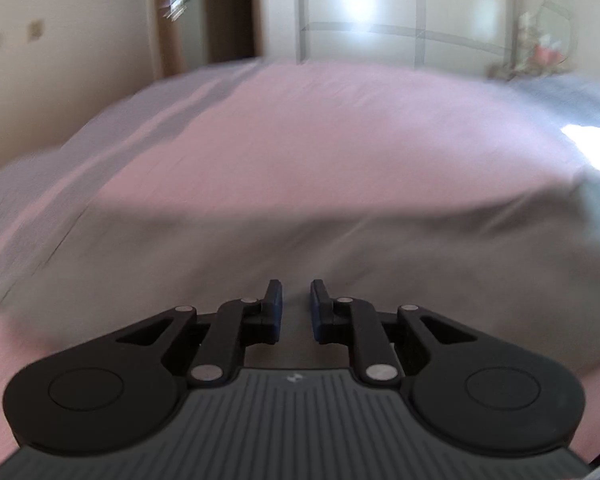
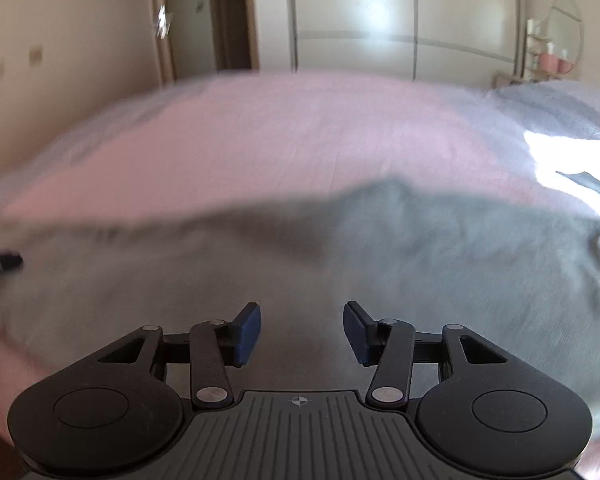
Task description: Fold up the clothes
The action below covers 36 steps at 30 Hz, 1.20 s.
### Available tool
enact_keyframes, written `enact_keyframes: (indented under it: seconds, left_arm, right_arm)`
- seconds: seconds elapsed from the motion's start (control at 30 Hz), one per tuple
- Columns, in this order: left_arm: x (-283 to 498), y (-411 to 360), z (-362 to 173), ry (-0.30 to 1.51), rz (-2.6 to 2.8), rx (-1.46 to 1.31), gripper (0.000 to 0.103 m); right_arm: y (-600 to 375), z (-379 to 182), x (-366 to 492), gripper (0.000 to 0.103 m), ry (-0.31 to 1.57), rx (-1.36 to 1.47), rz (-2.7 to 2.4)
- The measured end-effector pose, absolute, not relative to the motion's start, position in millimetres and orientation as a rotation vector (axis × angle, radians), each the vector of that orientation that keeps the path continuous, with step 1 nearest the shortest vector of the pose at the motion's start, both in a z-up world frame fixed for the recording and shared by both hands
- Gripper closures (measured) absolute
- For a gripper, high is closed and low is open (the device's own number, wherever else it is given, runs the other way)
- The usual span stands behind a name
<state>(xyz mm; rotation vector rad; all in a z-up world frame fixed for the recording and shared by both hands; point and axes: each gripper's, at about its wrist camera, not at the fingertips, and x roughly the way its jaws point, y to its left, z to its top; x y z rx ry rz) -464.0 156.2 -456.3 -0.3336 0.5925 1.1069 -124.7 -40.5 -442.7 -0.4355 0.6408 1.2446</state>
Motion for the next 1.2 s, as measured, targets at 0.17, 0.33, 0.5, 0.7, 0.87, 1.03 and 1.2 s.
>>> enact_keyframes:
  seconds: [0.17, 0.33, 0.5, 0.7, 0.87, 1.03, 1.2]
  left_arm:
    - [-516.4, 152.9, -443.1, 0.544, 1.258, -0.287, 0.090]
    - [-566.1, 166.2, -454.7, 0.492, 1.324, -0.400, 0.100]
    - [-553.1, 156.2, -435.9, 0.522, 1.374, -0.427, 0.100]
    - [-489.5, 102.4, -408.2, 0.522, 1.180, -0.448, 0.093]
    - [-423.6, 74.1, -413.4, 0.548, 1.050, -0.442, 0.090]
    - [-367.9, 62.0, -434.2, 0.642, 1.044, -0.418, 0.086]
    - [-355.3, 53.3, -433.0, 0.698, 1.129, -0.387, 0.085]
  right_arm:
    - [-46.6, -436.6, -136.8, 0.054, 0.636, -0.380, 1.205]
    - [-67.7, -431.4, -159.7, 0.054, 0.594, -0.367, 1.267]
    - [-72.2, -435.4, -158.8, 0.054, 0.646, -0.370, 1.238]
    - [-113.0, -404.0, -123.0, 0.054, 0.588, -0.309, 1.124]
    - [-156.4, -401.7, -58.3, 0.054, 0.578, -0.223, 0.913]
    - [-169.0, -418.2, -9.6, 0.054, 0.603, -0.240, 0.859]
    - [-163.3, -430.7, 1.0, 0.054, 0.733, -0.286, 0.876]
